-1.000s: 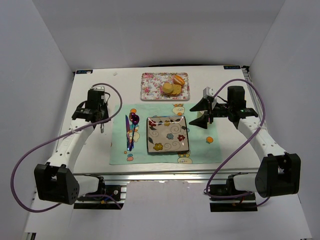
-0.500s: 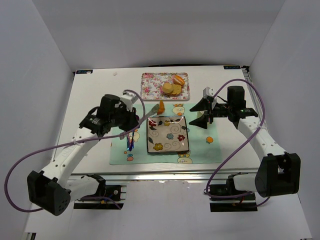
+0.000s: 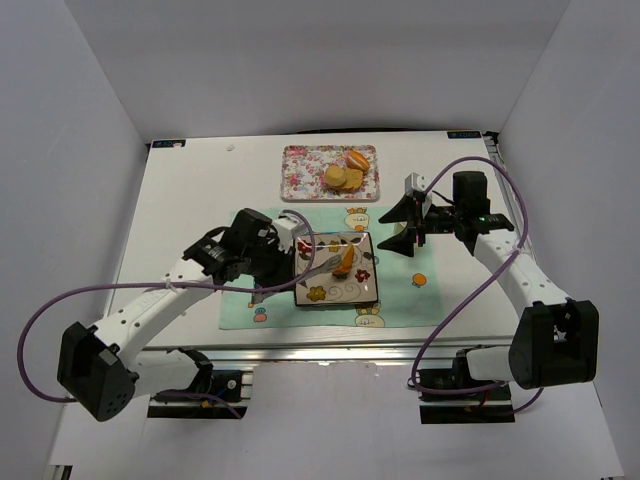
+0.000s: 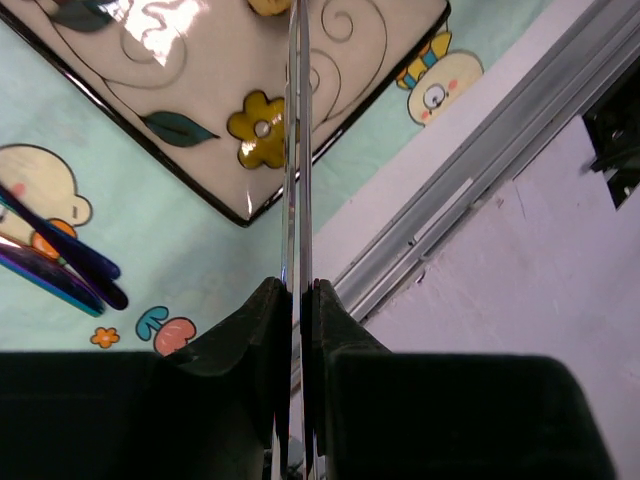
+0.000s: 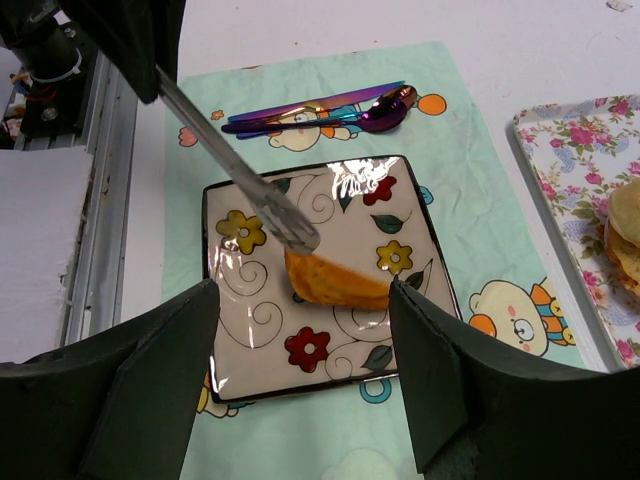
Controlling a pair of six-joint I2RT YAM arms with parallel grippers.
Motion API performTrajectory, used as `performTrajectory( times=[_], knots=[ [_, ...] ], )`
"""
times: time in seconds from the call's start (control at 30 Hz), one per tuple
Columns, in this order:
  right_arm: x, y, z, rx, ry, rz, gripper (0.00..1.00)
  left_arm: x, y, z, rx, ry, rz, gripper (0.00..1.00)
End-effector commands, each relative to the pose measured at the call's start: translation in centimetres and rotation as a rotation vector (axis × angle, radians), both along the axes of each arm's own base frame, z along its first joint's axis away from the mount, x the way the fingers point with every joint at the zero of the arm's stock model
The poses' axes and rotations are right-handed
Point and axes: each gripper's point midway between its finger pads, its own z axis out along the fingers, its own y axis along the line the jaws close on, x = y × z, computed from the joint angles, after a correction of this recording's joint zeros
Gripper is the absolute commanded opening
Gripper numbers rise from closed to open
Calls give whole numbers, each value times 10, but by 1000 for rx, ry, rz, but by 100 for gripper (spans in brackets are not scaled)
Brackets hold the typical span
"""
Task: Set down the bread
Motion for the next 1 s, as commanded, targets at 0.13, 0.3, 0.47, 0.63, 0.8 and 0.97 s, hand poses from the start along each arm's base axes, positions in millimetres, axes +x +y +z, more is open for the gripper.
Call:
performTrajectory(
  times=[0.13, 0.3, 0.47, 0.63, 0.8, 0.97],
  knots=[
    [1, 0, 13, 14, -35, 17, 73, 8, -2, 6, 8, -39, 42, 34],
    [0, 0, 12, 15, -29, 19, 73, 9, 2, 18, -4, -78, 57, 45],
    [-1, 0, 9, 15, -24, 21, 73, 6, 0, 28, -47, -93, 69, 49],
    [-1, 1, 10, 17, -24, 23, 73, 8, 0, 38, -75, -117, 88, 48],
    [-2, 0, 9, 14, -30, 23, 73, 31, 27, 44, -13, -189, 252, 6],
    [-3, 1, 7, 8, -35, 25, 73, 77, 123, 21, 115, -202, 602, 0]
  ],
)
